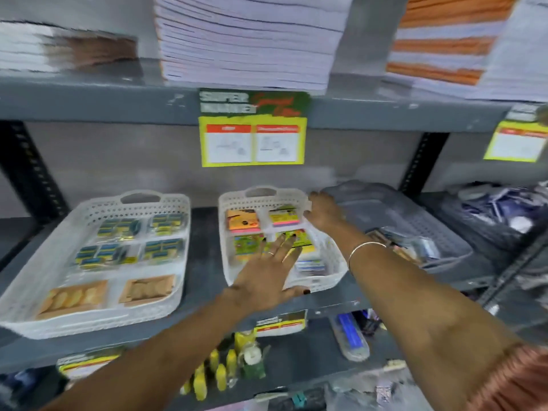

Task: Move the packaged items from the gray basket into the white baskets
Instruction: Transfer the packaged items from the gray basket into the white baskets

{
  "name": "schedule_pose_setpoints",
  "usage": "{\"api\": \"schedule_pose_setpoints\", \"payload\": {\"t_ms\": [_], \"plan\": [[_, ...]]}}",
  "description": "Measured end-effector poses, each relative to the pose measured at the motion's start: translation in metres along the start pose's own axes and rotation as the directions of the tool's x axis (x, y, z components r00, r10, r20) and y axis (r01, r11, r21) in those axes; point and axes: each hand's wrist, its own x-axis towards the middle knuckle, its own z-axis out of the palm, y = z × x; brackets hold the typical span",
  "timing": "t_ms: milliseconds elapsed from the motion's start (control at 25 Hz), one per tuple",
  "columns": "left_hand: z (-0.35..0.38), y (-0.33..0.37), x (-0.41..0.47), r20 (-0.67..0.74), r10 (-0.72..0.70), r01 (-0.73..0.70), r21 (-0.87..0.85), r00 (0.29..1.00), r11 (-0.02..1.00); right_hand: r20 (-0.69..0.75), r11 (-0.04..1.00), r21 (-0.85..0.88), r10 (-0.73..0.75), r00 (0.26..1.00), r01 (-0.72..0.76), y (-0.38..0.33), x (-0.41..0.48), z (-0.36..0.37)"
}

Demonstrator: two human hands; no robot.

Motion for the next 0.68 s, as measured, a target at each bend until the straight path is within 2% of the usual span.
{"api": "schedule_pose_setpoints", "payload": {"t_ms": [120,200,240,320,400,440,680], "plan": [[0.012,0.041,0.048,0.041,0.069,-0.068,-0.018,0.997,0.997,0.033,0.994,0.005,0.106,0.994,-0.106,0.073,0.004,0.001],[0.019,0.068,0.078,0.091,0.093,-0.091,-0.020,0.992,0.996,0.058,0.989,-0.065,0.137,0.989,-0.134,0.121,0.008,0.002],[0.021,0.074,0.087,0.107,0.096,-0.095,-0.009,0.990,0.995,0.086,0.987,-0.113,0.121,0.989,-0.111,0.138,0.009,0.004],[0.025,0.087,0.102,0.143,0.082,-0.084,0.003,0.986,0.996,0.238,0.980,-0.198,0.041,0.970,0.007,0.172,0.010,0.010],[0.029,0.089,0.106,0.176,0.060,-0.060,-0.006,0.982,0.998,0.388,0.973,-0.212,-0.003,0.922,0.092,0.189,0.010,0.014],[0.030,0.090,0.108,0.179,0.048,-0.046,-0.015,0.983,0.999,0.416,0.968,-0.221,-0.017,0.909,0.119,0.193,0.010,0.014],[0.034,0.093,0.105,0.158,0.014,-0.011,-0.020,0.987,1.000,0.366,0.907,-0.324,-0.143,0.920,0.270,0.193,0.014,0.018]]}}
